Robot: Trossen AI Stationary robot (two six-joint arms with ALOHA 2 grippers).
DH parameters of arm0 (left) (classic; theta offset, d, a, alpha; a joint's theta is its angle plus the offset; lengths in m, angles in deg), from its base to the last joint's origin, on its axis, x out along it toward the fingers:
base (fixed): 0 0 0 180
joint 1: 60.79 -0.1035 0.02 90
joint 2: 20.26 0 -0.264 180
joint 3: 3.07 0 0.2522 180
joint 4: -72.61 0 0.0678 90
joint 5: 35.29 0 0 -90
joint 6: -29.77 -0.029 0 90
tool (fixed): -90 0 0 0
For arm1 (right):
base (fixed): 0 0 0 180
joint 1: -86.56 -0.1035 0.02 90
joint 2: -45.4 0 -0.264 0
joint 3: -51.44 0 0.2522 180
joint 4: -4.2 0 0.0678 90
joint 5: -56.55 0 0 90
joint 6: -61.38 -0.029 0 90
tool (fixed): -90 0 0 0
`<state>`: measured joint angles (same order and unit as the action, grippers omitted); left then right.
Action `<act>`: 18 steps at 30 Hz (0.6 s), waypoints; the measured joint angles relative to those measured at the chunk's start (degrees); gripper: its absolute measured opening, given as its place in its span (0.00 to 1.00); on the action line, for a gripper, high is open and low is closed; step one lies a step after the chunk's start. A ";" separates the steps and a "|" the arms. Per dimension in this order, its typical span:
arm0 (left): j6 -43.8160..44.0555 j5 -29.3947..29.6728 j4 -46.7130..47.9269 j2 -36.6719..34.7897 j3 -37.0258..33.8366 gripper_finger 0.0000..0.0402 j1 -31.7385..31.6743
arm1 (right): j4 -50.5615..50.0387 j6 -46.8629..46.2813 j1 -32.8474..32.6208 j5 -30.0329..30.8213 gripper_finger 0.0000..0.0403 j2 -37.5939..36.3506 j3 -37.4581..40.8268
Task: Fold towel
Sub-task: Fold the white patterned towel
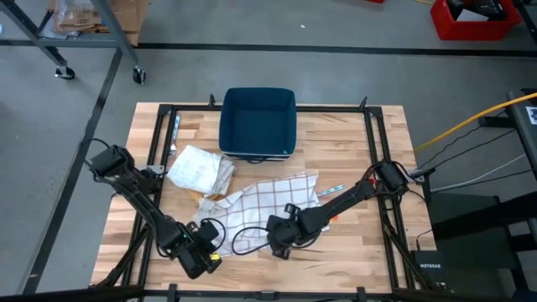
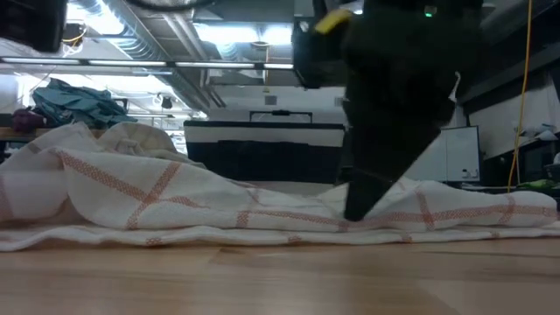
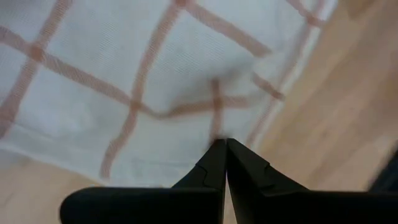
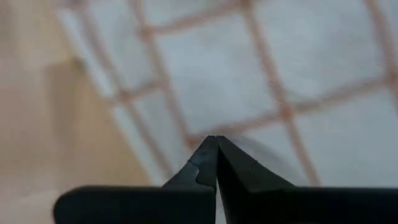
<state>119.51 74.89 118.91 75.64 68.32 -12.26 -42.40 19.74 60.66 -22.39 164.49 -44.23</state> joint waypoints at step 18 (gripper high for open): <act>-1.32 -10.79 2.75 5.09 0.20 0.01 4.78 | -15.67 -3.34 -0.01 1.21 0.02 -0.33 1.40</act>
<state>118.18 64.10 121.66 80.73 68.52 -7.48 -58.07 16.40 60.65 -21.18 164.16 -42.83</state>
